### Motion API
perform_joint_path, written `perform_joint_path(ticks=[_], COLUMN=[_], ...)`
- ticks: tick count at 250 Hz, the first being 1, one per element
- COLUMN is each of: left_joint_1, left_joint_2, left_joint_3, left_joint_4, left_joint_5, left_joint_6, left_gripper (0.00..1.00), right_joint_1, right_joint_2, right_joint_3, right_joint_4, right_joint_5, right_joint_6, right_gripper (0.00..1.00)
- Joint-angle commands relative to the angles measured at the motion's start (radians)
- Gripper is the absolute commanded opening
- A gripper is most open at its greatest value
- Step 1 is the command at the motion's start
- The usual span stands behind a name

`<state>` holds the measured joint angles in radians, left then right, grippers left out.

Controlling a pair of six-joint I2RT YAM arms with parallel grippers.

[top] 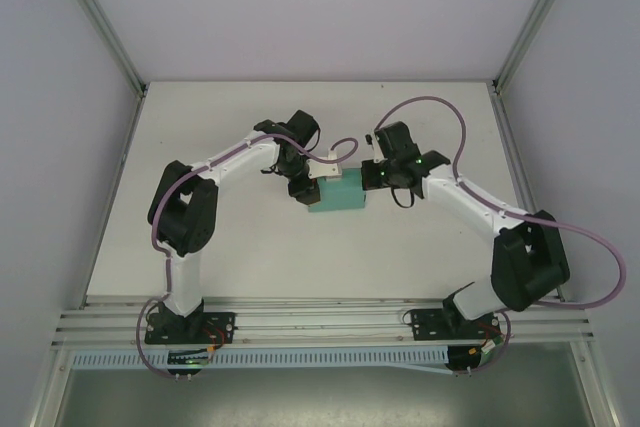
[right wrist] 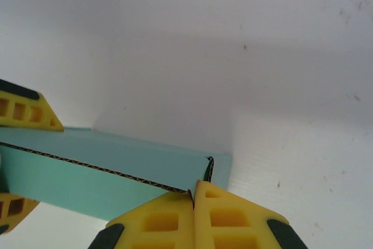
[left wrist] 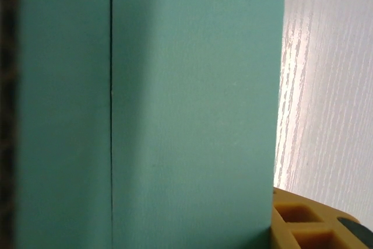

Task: Assemble paper box

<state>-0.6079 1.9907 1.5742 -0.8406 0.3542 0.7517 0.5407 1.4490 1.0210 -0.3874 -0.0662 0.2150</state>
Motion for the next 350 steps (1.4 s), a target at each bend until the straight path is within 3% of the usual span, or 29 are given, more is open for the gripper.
perform_joint_path(ticks=[1,63,97,119,122,127,131,168,212,233,279,322,350], left_joint_1=[-0.005,-0.005,-0.004,-0.005,-0.004,-0.004,-0.004,-0.004,0.002,0.022,0.057,0.060,0.060], left_joint_2=[0.023,-0.009,-0.034,-0.061,-0.066,-0.073,-0.081,-0.169,-0.267,-0.274,-0.300,-0.287,-0.268], left_joint_3=[-0.007,-0.031,-0.031,-0.035,-0.036,-0.040,-0.043,-0.100,-0.156,-0.171,-0.182,-0.194,-0.190], left_joint_4=[0.041,0.069,0.067,0.073,0.074,0.078,0.080,0.144,0.215,0.240,0.235,0.231,0.223], left_joint_5=[-0.028,-0.015,-0.008,0.008,0.010,0.015,0.016,0.010,-0.062,-0.081,-0.066,-0.068,-0.082], left_joint_6=[-0.028,-0.040,-0.047,-0.060,-0.062,-0.066,-0.069,-0.114,-0.257,-0.330,-0.384,-0.383,-0.386], left_gripper=[0.44,0.56,0.64,0.76,0.80,0.95,0.98,0.99,0.99,0.93,0.57,0.41,0.39], right_joint_1=[0.050,0.105,0.107,0.107,0.107,0.109,0.108,0.112,0.115,0.115,0.114,0.114,0.114], right_joint_2=[-0.009,-0.074,-0.091,-0.099,-0.100,-0.101,-0.101,-0.074,-0.042,-0.016,0.030,0.045,0.052], right_joint_3=[-0.118,-0.337,-0.312,-0.263,-0.258,-0.245,-0.235,-0.134,-0.062,-0.043,0.006,0.036,0.046], right_joint_4=[0.083,0.319,0.260,0.196,0.188,0.172,0.158,0.014,-0.089,-0.108,-0.140,-0.157,-0.159], right_joint_5=[0.115,0.205,0.226,0.226,0.223,0.222,0.222,0.206,0.210,0.211,0.204,0.199,0.192], right_joint_6=[-0.014,0.065,0.069,0.072,0.071,0.075,0.081,0.097,0.146,0.158,0.149,0.138,0.129], right_gripper=[0.00,0.00,0.00,0.00,0.00,0.00,0.00,0.00,0.00,0.00,0.00,0.00,0.00])
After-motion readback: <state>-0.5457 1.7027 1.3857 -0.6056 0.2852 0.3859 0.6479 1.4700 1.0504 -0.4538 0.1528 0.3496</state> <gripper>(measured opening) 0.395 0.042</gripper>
